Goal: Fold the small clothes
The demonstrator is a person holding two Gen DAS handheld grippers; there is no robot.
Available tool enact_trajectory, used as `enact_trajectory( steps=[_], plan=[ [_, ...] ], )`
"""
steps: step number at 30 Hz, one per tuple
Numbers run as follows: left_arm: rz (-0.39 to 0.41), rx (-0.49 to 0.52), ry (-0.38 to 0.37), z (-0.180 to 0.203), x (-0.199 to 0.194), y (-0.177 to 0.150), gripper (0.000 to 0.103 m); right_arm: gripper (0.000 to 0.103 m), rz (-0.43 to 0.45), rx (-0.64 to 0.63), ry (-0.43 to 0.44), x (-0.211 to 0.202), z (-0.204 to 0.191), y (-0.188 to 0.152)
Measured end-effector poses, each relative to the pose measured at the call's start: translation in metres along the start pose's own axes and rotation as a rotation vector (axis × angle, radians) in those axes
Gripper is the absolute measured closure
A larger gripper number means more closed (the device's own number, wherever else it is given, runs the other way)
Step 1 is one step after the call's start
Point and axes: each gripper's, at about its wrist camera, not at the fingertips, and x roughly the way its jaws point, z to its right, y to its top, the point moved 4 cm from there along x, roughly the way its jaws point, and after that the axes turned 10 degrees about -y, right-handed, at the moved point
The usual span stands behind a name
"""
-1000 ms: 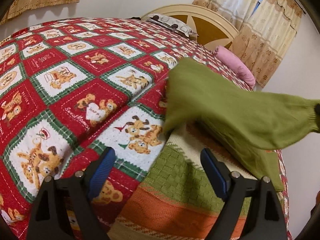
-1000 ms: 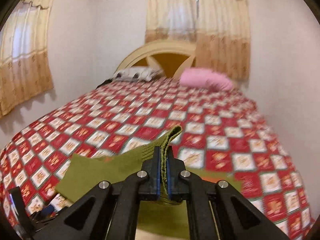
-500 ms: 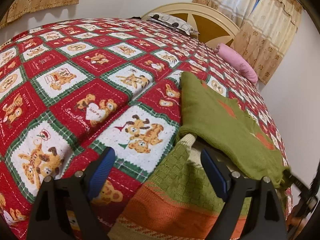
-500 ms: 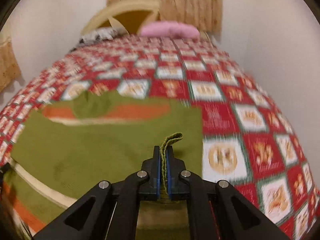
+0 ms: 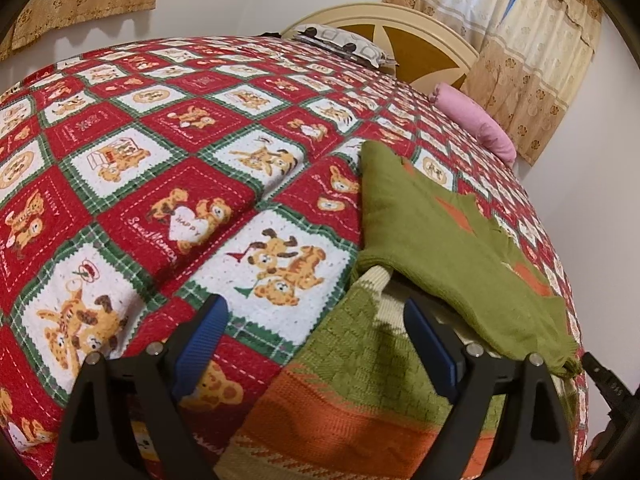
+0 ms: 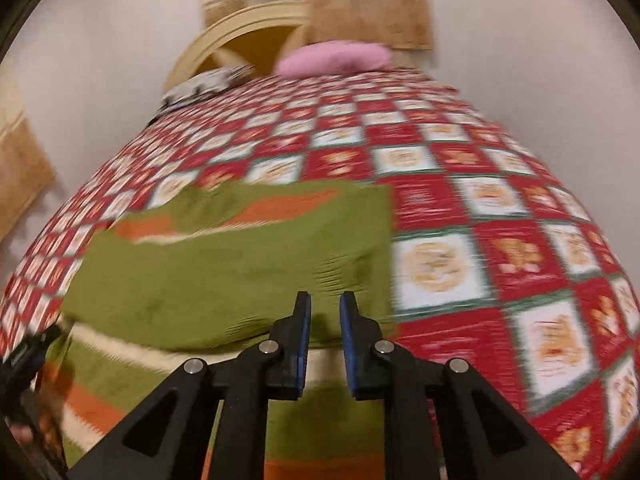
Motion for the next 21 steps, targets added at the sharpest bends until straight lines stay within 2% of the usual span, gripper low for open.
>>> enact_trajectory(
  steps=[1,3,8,13,16,21],
  plan=[
    [0.0,0.0,-0.001,0.0,0.0,0.0,0.011,0.087,-0.018,-0.021,-0.005,0.008,-0.008,-0.002],
    [0.0,0.001,0.001,0.0,0.0,0.0,0.011,0.077,-0.093,-0.034,-0.016,0.029,-0.015,-0.012],
    [-0.023,0.038,0.036,0.005,0.005,-0.001,0.007,0.074,-0.114,0.014,0.022,0.024,-0.008,-0.012],
    [-0.019,0.026,0.017,0.002,0.003,0.0,0.007,0.069,-0.062,0.044,0.045,-0.026,0.015,-0.022],
    [-0.025,0.027,0.0,0.003,0.003,-0.001,0.003,0.066,-0.005,0.043,0.017,-0.066,0.037,-0.038],
    [-0.066,0.082,-0.036,0.009,0.001,-0.004,0.0,0.065,0.015,0.065,0.012,-0.107,0.071,-0.068]
  ],
)
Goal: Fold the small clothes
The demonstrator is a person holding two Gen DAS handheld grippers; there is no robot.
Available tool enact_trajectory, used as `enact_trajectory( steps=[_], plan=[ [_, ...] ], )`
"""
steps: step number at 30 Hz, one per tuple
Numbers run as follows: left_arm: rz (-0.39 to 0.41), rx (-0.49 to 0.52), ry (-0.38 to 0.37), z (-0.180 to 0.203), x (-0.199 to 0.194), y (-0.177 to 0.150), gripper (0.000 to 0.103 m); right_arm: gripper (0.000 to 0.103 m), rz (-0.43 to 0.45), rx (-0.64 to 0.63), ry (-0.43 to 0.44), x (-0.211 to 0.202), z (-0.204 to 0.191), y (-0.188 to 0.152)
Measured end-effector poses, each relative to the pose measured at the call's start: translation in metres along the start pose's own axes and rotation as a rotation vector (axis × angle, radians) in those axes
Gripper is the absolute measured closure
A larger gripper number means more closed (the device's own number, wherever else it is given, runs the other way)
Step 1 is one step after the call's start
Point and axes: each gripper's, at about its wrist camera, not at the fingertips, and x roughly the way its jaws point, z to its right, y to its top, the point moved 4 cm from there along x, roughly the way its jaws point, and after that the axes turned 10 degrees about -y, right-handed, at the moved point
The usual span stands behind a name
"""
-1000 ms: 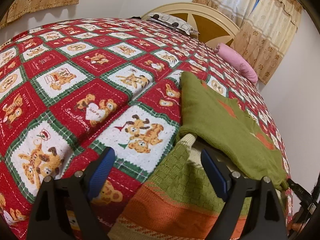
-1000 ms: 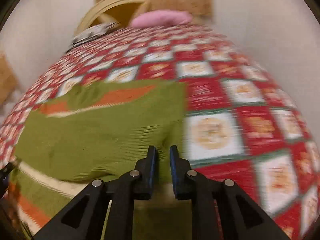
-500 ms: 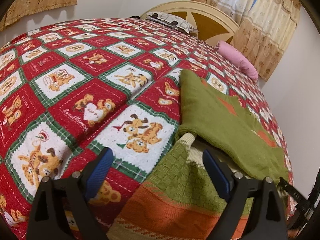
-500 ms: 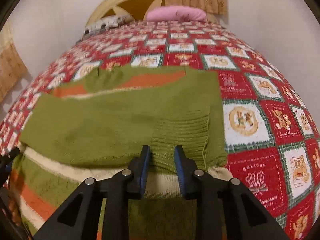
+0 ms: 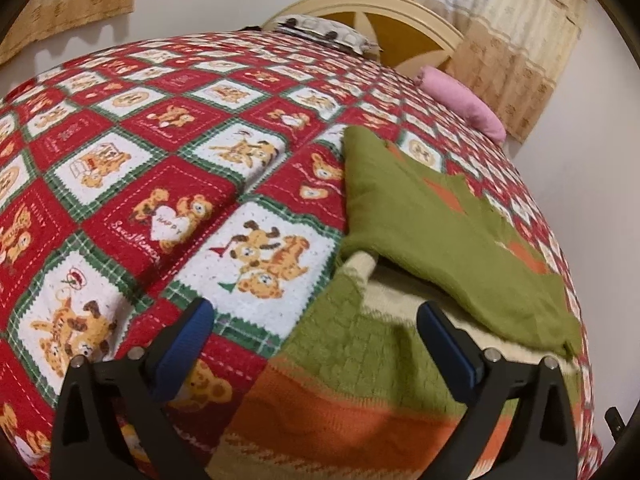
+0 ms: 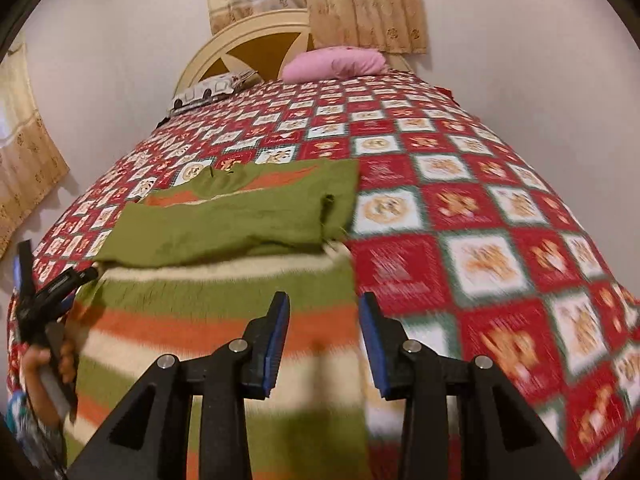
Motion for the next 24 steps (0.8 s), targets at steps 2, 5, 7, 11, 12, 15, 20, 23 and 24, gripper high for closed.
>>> enact_trajectory(
  steps=[2,5,7,11,12,15,20,23,24],
  plan=[
    [-0.018,0.034,-0.043,0.001,-0.007,-0.004,0.0,0.065,-0.015,-0.001,0.003,-0.013,0.009,-0.014],
    [-0.038,0.093,-0.084,0.002,-0.022,-0.015,0.0,0.065,-0.033,-0.012,-0.005,-0.031,0.02,-0.039],
    [-0.053,0.122,-0.098,0.0,-0.037,-0.027,0.0,0.065,-0.05,-0.023,-0.006,-0.038,0.024,-0.054],
    [-0.088,0.177,-0.149,-0.002,-0.069,-0.048,0.0,0.065,-0.09,-0.035,0.006,-0.046,0.027,-0.079],
    [-0.093,0.209,-0.149,-0.001,-0.078,-0.052,0.0,0.065,-0.091,-0.036,0.013,-0.049,0.027,-0.084],
    [-0.101,0.306,-0.131,0.001,-0.102,-0.056,0.0,0.065,-0.095,-0.038,0.026,-0.056,0.027,-0.098],
    [-0.105,0.407,-0.13,-0.007,-0.148,-0.067,0.001,0.065,-0.124,-0.039,0.072,-0.071,0.023,-0.116],
    [-0.132,0.43,-0.157,-0.013,-0.166,-0.082,0.004,0.065,-0.16,-0.037,0.103,-0.076,0.024,-0.124],
    [-0.145,0.436,-0.167,-0.014,-0.171,-0.088,0.005,0.059,-0.172,-0.036,0.114,-0.079,0.024,-0.128]
  ],
)
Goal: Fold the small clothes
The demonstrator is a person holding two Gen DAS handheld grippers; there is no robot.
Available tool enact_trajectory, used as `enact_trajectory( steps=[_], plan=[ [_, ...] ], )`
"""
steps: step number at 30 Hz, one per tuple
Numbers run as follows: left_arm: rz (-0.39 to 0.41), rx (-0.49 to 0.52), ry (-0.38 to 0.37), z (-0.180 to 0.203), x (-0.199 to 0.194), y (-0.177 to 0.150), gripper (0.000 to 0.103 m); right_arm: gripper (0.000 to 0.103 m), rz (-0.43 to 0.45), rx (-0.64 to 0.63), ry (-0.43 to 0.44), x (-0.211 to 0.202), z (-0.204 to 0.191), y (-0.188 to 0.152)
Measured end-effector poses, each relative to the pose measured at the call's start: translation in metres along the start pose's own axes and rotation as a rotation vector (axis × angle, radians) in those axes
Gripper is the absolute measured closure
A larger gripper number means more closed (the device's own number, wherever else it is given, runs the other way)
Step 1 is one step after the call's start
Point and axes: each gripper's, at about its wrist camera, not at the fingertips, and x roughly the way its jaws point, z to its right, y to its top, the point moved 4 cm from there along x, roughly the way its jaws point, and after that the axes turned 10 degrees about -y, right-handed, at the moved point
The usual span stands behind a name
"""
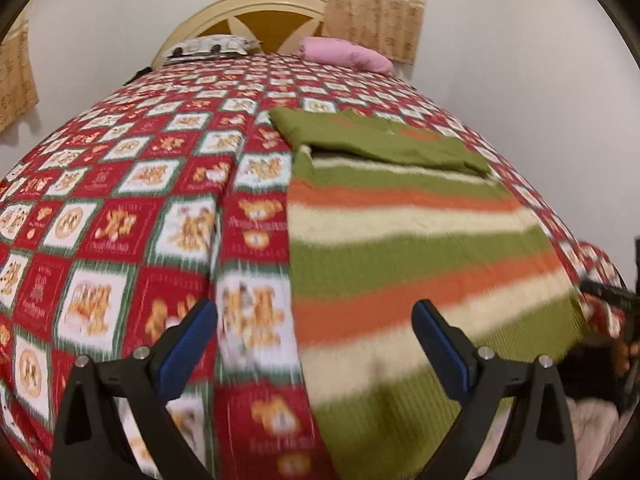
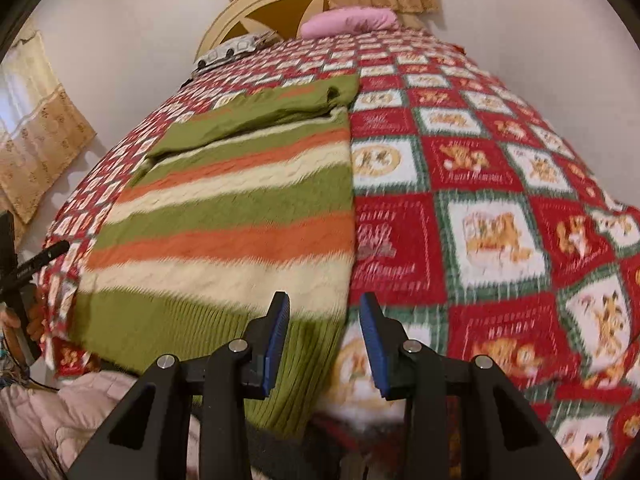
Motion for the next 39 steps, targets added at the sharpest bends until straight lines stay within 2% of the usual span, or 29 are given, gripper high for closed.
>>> enact_trajectory(
  steps=[2,5,7,10,12,13,15,18,22,30,31,32,34,37,38,39],
  plan=[
    [-0.023,0.0,-0.034,0.006,-0.006,-0.014,0.005,0.045,0.003,0.0,0.007,-0.004,0.0,-0.007],
    [-0.061,0.0,-0.094,0.017,-0.013,-0.036,0.005,0.044,0.006,-0.009,0.025,-0.01,-0.003,-0.016],
    [-0.079,0.003,-0.122,0.021,-0.014,-0.047,0.01,0.044,0.003,-0.017,0.036,-0.012,-0.006,-0.02],
    [-0.14,0.019,-0.134,0.028,-0.003,-0.059,0.026,0.044,0.005,-0.024,0.043,-0.012,-0.01,-0.026],
    [-0.197,0.007,-0.132,0.029,0.007,-0.065,0.044,0.044,-0.002,-0.023,0.054,-0.01,-0.013,-0.03],
    [-0.214,-0.007,-0.143,0.028,0.009,-0.068,0.045,0.044,-0.007,-0.025,0.058,-0.009,-0.014,-0.031],
    [-0.223,-0.022,-0.159,0.029,0.011,-0.071,0.046,0.044,-0.02,-0.04,0.052,-0.006,-0.018,-0.034],
    [-0.234,0.009,-0.145,0.034,0.011,-0.071,0.046,0.044,-0.031,-0.049,0.055,-0.002,-0.021,-0.037],
    [-0.237,0.0,-0.14,0.033,0.009,-0.071,0.044,0.044,-0.066,-0.044,0.077,0.006,-0.023,-0.042],
    [-0.274,-0.051,-0.146,0.019,0.003,-0.081,0.044,0.044,-0.068,-0.088,0.054,0.01,-0.029,-0.044],
    [-0.274,-0.068,-0.155,0.017,0.005,-0.083,0.044,0.045,-0.071,-0.1,0.056,0.01,-0.031,-0.045],
    [-0.265,-0.075,-0.163,0.017,0.004,-0.082,0.043,0.051,-0.079,-0.12,0.052,0.011,-0.035,-0.046],
    [-0.27,-0.099,-0.201,0.019,0.006,-0.081,0.043,0.057,-0.079,-0.155,0.02,0.012,-0.037,-0.048],
    [-0.263,-0.121,-0.21,0.018,0.006,-0.082,0.045,0.07,-0.07,-0.182,-0.011,0.013,-0.035,-0.049],
    [-0.264,-0.119,-0.204,0.018,0.006,-0.081,0.05,0.079,-0.066,-0.177,-0.023,0.013,-0.031,-0.049],
    [-0.267,-0.112,-0.187,0.019,0.006,-0.081,0.059,0.091,-0.075,-0.169,-0.02,0.014,-0.027,-0.048]
  ],
)
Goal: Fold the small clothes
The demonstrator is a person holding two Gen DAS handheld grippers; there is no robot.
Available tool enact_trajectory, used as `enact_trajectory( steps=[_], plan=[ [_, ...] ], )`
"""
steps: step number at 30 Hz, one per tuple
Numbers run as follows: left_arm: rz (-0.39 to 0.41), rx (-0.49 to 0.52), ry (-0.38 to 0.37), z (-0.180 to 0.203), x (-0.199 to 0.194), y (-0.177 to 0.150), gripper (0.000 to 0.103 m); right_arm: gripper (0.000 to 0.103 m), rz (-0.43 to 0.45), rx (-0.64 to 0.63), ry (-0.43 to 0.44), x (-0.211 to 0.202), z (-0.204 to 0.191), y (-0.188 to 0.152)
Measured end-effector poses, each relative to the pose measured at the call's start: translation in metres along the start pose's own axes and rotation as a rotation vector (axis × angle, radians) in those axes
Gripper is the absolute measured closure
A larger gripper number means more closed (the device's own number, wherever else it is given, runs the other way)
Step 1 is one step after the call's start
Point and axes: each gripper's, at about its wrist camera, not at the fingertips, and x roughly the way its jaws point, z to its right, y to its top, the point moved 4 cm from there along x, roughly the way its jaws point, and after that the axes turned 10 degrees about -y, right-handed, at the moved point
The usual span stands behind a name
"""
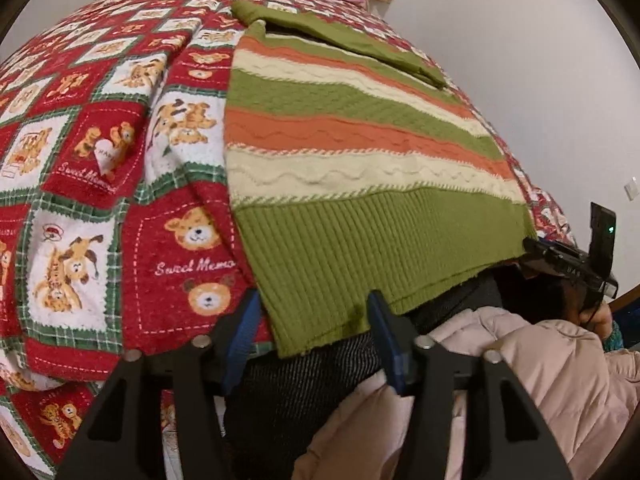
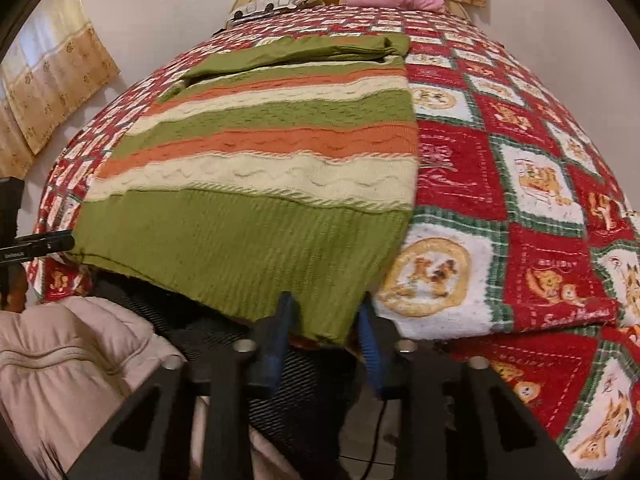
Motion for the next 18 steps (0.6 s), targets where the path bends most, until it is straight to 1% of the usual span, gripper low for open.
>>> enact_trajectory(
  steps=[1,2,3,5,6,8,11,15,16,18],
  plan=[
    [-0.002,0.003,0.008,0.001,0.0,0.0,0.067,0.096,-0.016,0.013,0.023,0.001,0.002,0.0],
    [-0.013,0.0,0.009,0.001,0.002,0.0,0.083,0.096,-0.025,0.039,0.056,0.0,0.005,0.0],
    [-0.02,-0.007,0.02,0.0,0.002,0.001,0.088,0.096,-0.024,0.046,0.062,-0.002,0.005,0.0],
    [-0.02,-0.018,0.026,-0.002,0.001,0.002,0.093,0.097,-0.021,0.046,0.077,-0.007,0.004,0.003],
    [-0.019,-0.024,0.02,-0.003,-0.001,0.003,0.096,0.097,-0.013,0.055,0.102,-0.011,0.003,0.005],
    [-0.01,-0.042,-0.013,-0.002,-0.006,0.007,0.096,0.097,0.007,0.111,0.204,-0.022,0.005,0.015],
    [0.03,-0.041,-0.082,0.006,-0.02,0.025,0.097,0.097,0.045,0.187,0.324,-0.036,0.01,0.035],
    [0.073,-0.022,-0.127,0.019,-0.03,0.055,0.097,0.097,0.108,0.268,0.426,-0.046,0.018,0.068],
    [0.085,-0.017,-0.132,0.02,-0.031,0.062,0.097,0.097,0.124,0.283,0.44,-0.046,0.021,0.077],
    [0.112,-0.015,-0.132,0.02,-0.03,0.08,0.097,0.097,0.154,0.302,0.417,-0.04,0.025,0.098]
  ],
)
